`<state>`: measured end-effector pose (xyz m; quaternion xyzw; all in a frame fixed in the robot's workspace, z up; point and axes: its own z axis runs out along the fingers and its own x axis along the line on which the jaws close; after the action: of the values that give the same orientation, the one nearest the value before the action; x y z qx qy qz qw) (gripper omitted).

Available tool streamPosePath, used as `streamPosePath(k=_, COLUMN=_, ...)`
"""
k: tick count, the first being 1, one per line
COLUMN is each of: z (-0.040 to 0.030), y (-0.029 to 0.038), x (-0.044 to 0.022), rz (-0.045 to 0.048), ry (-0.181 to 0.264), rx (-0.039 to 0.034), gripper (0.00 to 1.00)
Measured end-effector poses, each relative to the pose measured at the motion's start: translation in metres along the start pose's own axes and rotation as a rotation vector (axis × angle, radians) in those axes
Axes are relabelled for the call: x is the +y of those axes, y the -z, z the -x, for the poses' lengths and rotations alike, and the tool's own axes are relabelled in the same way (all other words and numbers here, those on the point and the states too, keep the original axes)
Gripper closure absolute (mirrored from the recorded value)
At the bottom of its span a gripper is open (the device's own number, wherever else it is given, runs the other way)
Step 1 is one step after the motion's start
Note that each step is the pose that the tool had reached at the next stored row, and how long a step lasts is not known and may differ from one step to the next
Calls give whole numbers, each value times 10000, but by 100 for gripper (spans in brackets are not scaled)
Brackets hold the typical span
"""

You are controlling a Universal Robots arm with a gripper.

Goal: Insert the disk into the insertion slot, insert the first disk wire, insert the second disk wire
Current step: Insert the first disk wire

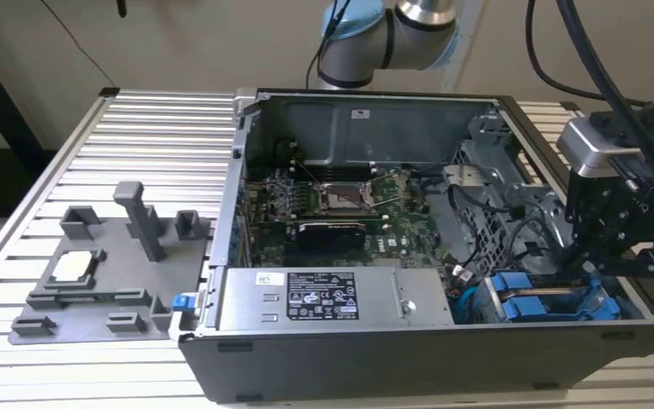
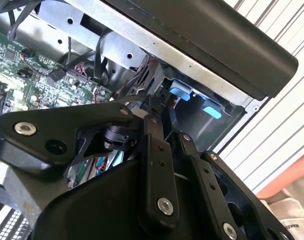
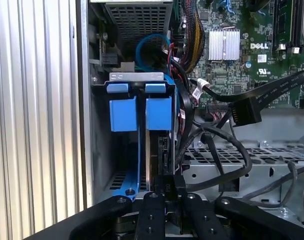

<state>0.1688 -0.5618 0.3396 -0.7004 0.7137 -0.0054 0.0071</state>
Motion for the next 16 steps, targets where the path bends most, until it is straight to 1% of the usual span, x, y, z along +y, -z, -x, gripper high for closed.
streamPosePath(k=9, z=-4, y=-39, x=0, rz=23, ry=-188, rx=12, gripper=81)
streamPosePath(k=14, z=-5, y=-52, x=2, rz=43, ry=-219, rx=3, gripper=80)
streamPosePath(k=15, z=-4, y=-51, x=1, rz=46, ry=-219, rx=5, gripper=74)
streamPosePath(k=16, z=-4, y=-48, x=1, rz=49, ry=-220, rx=7, gripper=74)
